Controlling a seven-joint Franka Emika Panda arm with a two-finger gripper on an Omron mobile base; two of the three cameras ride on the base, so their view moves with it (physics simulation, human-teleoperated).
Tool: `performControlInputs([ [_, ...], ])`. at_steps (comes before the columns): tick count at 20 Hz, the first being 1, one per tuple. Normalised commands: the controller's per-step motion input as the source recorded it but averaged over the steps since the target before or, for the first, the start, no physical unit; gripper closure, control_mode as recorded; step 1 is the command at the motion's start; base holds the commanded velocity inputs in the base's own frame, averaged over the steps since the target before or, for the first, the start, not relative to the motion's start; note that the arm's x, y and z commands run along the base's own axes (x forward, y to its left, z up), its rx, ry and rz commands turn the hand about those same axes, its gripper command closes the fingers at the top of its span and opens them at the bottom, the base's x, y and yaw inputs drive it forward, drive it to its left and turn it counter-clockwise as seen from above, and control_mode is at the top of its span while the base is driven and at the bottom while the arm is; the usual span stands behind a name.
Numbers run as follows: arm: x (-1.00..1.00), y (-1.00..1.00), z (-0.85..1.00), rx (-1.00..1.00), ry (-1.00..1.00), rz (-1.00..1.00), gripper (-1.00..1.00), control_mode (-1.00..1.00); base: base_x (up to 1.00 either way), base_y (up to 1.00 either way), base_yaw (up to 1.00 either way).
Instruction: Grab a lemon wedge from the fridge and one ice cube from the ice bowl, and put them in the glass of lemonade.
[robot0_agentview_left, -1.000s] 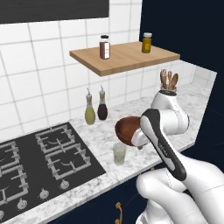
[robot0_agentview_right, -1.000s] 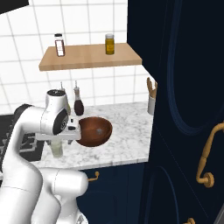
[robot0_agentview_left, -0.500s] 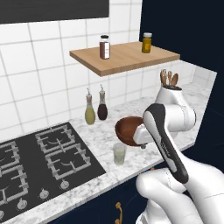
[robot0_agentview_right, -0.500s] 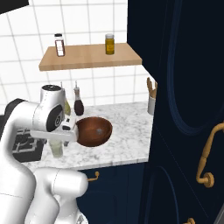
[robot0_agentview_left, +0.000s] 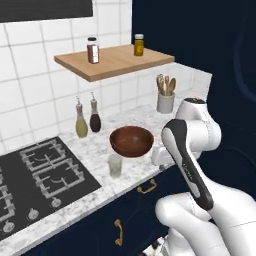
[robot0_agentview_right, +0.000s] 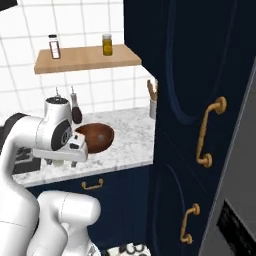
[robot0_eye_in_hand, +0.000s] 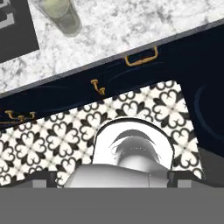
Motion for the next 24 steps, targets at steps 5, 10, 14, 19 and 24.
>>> performControlInputs([
  [5,0.0,0.0,0.0,0.0,0.0,0.0,-1.0,1.0,-0.6,0.02,-0.79],
  [10,0.0,0.0,0.0,0.0,0.0,0.0,-1.0,1.0,-0.33,0.06,-0.86],
  [14,0.0,0.0,0.0,0.0,0.0,0.0,-1.0,1.0,-0.26,0.0,-0.78],
  [19,0.0,0.0,0.0,0.0,0.0,0.0,-1.0,1.0,-0.12,-0.54,-0.73],
  [24,0.0,0.0,0.0,0.0,0.0,0.0,-1.0,1.0,0.0,-0.97,-0.6],
])
